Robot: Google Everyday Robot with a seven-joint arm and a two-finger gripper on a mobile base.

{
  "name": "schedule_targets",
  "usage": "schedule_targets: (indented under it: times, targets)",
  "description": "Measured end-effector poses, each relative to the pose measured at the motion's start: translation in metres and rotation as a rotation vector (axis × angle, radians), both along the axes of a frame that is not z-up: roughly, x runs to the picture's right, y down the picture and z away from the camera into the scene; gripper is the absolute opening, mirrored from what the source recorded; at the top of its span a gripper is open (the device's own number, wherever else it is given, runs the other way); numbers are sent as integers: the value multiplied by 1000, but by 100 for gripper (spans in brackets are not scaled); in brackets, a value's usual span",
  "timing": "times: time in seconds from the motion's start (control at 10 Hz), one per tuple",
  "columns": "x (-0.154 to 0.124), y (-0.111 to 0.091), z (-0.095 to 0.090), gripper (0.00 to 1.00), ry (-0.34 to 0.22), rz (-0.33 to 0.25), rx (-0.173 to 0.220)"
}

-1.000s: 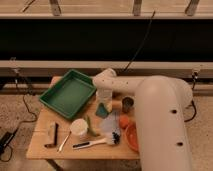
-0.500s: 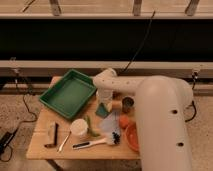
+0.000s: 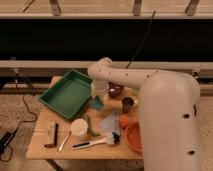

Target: Place sponge in tray

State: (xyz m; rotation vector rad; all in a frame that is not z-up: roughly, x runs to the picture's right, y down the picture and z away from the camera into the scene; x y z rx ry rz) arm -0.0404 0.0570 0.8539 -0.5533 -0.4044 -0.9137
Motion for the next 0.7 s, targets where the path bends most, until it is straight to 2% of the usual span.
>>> schedule_targets:
  times: [0.1, 0.2, 0.4, 0.6, 0.7]
  targets:
    - [-6, -20, -22, 0, -17, -11, 9]
    - [-16, -33, -37, 0, -33, -21, 14]
    - [-47, -52, -53, 0, -63, -36, 17]
    - [-81, -60, -55, 0, -86, -43, 12]
    - [-100, -58, -50, 0, -97, -42, 6]
